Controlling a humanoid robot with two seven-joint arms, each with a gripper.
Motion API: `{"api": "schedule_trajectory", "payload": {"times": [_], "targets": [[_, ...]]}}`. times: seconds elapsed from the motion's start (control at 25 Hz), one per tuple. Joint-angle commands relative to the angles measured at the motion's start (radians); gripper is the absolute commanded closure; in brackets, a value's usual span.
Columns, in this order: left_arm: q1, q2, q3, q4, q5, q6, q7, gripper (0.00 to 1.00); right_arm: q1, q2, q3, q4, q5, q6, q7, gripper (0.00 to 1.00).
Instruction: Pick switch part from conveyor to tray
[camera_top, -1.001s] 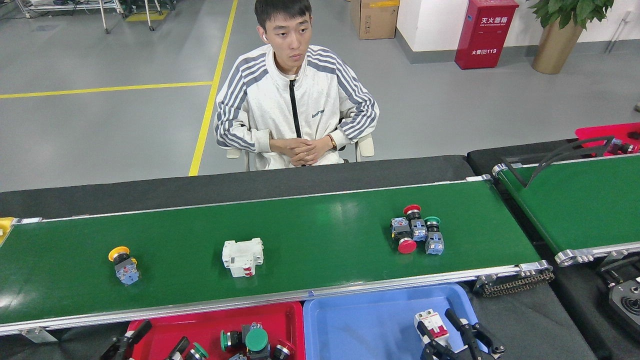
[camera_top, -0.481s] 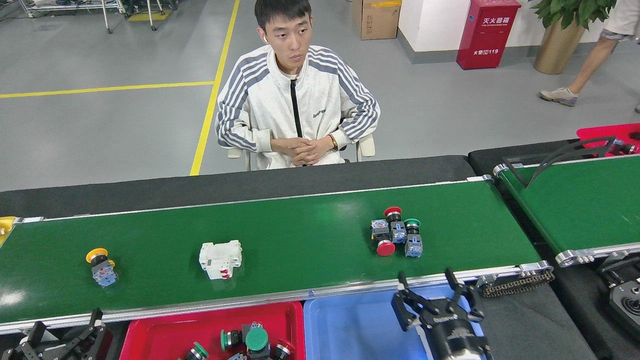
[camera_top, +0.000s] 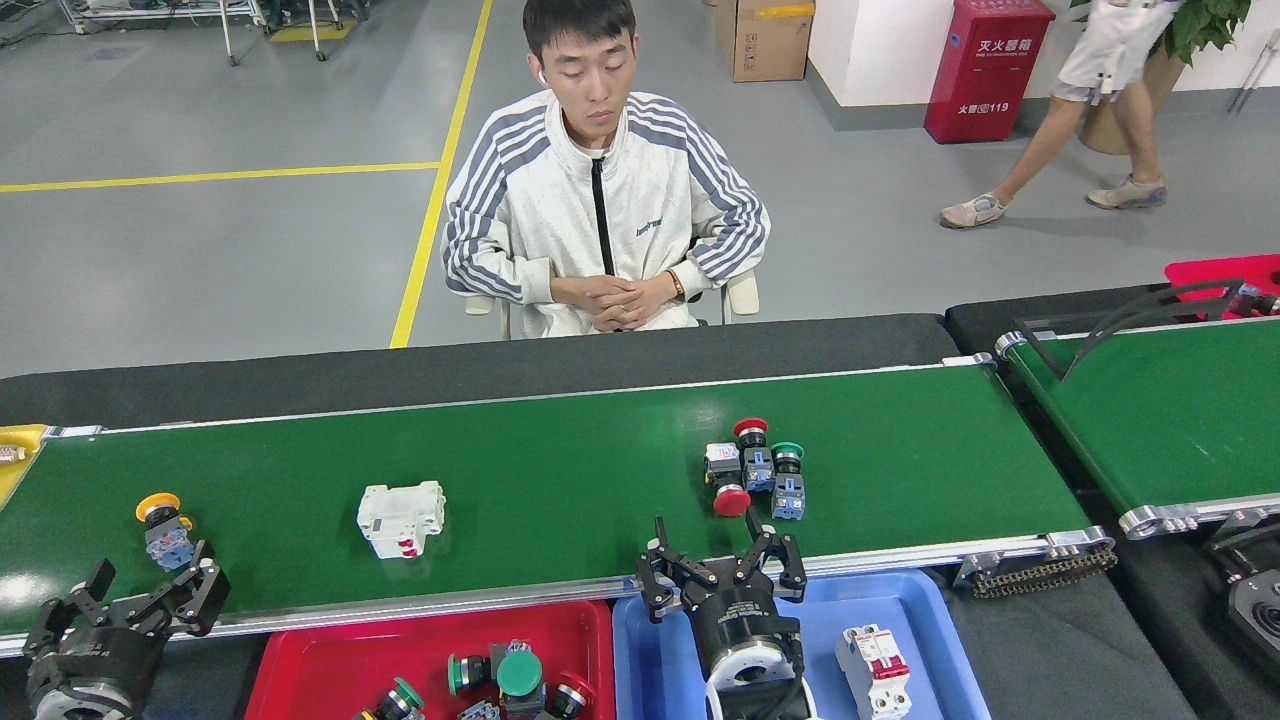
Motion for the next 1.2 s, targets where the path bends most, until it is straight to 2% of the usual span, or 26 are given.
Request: {"api": "schedule_trajectory", "payload": {"times": [0.0,0.2,0.24,0.28,0.36,0.4,0.52,0.6,0.64,0.68,0.76,0.8,0.88,1.04,1.08,1.12,1.16], "targets": [[-0.057,0.037,-0.017,0.055,0.001,0.002,0.004,0.0,-0.051,0.005,0.005,0.028,-0.03,0.024,-0.005,0.01],[-0.186,0.063,-0.062,0.229,0.001,0.036,0.007,0.03,-0.142,0.006,0.017,0.134,-0.09,0.024,-0.01,0.01],[-0.211,0.063,-0.074,0.268,0.001,0.042,0.009,0.14,-0.171,0.006,0.022,0.166,-0.114,0.024,-0.011,0.01],[-0.226,0.063,-0.086,0.295,0.003,0.033,0.009,0.36,-0.194,0.008,0.033,0.196,-0.14,0.021,-0.015,0.01],[-0.249,0.06,-0.1,0.328,0.015,-0.007,0.012,0.7,-0.235,0.008,0.053,0.251,-0.177,0.022,-0.021,0.01],[-0.255,0.055,-0.094,0.334,0.02,-0.045,0.021,0.81,-0.247,0.009,0.053,0.274,-0.189,0.022,-0.025,0.01],[-0.263,0.04,-0.103,0.332,0.041,-0.131,0.081,0.91,-0.275,0.009,0.054,0.321,-0.214,0.021,-0.031,0.11],[-0.257,0.02,-0.117,0.321,0.035,-0.171,0.13,0.94,-0.28,0.009,0.056,0.338,-0.212,0.016,-0.031,0.33],[-0.254,0.014,-0.128,0.309,0.035,-0.197,0.138,0.95,-0.283,0.009,0.056,0.343,-0.212,0.015,-0.03,0.42],[-0.243,0.008,-0.137,0.285,0.036,-0.238,0.141,0.96,-0.284,0.009,0.056,0.344,-0.214,0.015,-0.031,0.55],[-0.175,-0.009,-0.144,0.174,0.041,-0.352,0.141,0.96,-0.283,0.005,0.056,0.344,-0.212,0.013,-0.031,0.8],[-0.128,-0.015,-0.141,0.093,0.041,-0.407,0.141,0.96,-0.281,0.005,0.056,0.341,-0.212,0.013,-0.031,0.9],[-0.022,-0.023,-0.131,-0.065,0.044,-0.479,0.141,0.96,-0.28,0.005,0.056,0.332,-0.211,0.01,-0.031,0.97],[0.183,-0.026,-0.112,-0.311,0.046,-0.603,0.138,0.92,-0.258,0.005,0.102,0.248,-0.205,0.002,-0.031,0.98],[0.233,-0.028,-0.112,-0.354,0.046,-0.603,0.131,0.83,-0.241,0.005,0.134,0.208,-0.205,-0.002,-0.031,0.98],[0.269,-0.031,-0.112,-0.384,0.044,-0.603,0.13,0.64,-0.221,0.002,0.171,0.159,-0.203,-0.013,-0.033,0.98],[0.291,-0.038,-0.112,-0.4,0.043,-0.603,0.128,0.38,-0.204,-0.004,0.2,0.122,-0.202,-0.024,-0.033,0.98]]}}
